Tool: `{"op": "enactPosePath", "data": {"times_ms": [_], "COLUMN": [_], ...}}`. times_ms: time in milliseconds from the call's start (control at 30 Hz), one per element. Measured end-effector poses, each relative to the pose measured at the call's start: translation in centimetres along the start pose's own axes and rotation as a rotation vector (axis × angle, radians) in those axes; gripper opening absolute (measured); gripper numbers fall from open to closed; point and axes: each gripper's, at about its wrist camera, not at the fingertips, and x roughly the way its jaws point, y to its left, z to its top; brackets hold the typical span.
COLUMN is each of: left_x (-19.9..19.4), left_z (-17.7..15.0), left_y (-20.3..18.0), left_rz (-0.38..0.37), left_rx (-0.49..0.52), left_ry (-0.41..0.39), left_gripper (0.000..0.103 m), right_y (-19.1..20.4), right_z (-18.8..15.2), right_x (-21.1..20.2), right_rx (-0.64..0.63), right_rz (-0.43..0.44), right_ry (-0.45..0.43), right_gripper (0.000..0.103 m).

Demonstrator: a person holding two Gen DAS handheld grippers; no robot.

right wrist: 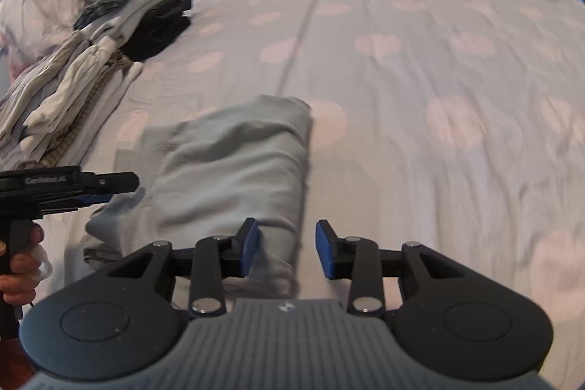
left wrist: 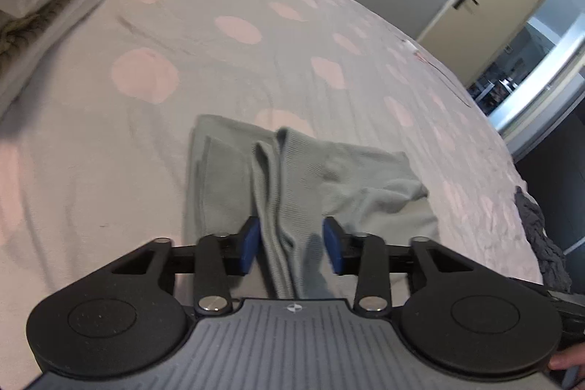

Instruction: Fold clothes

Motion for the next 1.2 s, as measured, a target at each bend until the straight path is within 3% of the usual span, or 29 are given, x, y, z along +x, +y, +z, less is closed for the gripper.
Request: {"op": "enactPosePath", "data": {"times_ms": [67, 167, 300, 433, 567, 667, 800, 867, 900, 1033, 1200], "left_x": [0.6, 0.8, -0.1, -2.4, -4.4, -4.8, -3.6, -2.8, -2.4, -1.7, -1.7], "left_z": [-0.2, -0.3, -0.3, -0.2, 0.4, 0.5, 0.1, 0.1, 0.1, -0.1, -0.4], "left_y": [-0.5, -0.1, -0.2, -1.8, -2.1, -1.1, 0.8, 1.5, 1.8, 2.1, 2.8], "left_rz": [0.043, 0.036, 0.014, -0.044, -0.118, -0.106, -0.019, 0.025, 0.038, 0.067, 0.044], "left_rx": [0.036, 0.002, -0.006, 0.057, 0.039, -0.01, -0.078, -0.093, -0.096, -0.088, -0.134], "left_ry": [0.014, 0.013, -0.038, -0.153, -0.234, -0.22, -0.13, -0.096, -0.083, -0.057, -0.046], "left_gripper": [0.04, 0.04, 0.012, 0.012, 0.011, 0.011, 0.011, 0.011, 0.011, 0.012, 0.013], "right_y": [-0.4, -0.4, -0.5, -0.9, -1.1, -1.0, -0.4, 0.2, 0.5, 2.0, 3.1], "right_z": [-0.2, -0.4, -0.6, -0.7, -0.5, -0.2, 0.5, 1.2, 1.6, 3.5, 5.5], "right_x": [0.1, 0.1, -0.1, -0.6, -1.1, -1.2, -0.9, -0.4, -0.1, 1.1, 4.3], "right_rx": [0.019, 0.021, 0.025, 0.046, 0.069, 0.07, 0.04, 0.007, -0.009, -0.078, -0.14], "right_rz": [0.005, 0.013, 0.015, 0.007, 0.003, 0.005, 0.02, 0.028, 0.032, 0.053, 0.066], "right_ry": [-0.002, -0.008, -0.015, -0.03, -0.037, -0.045, -0.052, -0.055, -0.06, -0.083, -0.069], "right_gripper": [0.041, 0.041, 0.041, 0.041, 0.041, 0.041, 0.039, 0.022, 0.02, 0.019, 0.019]}}
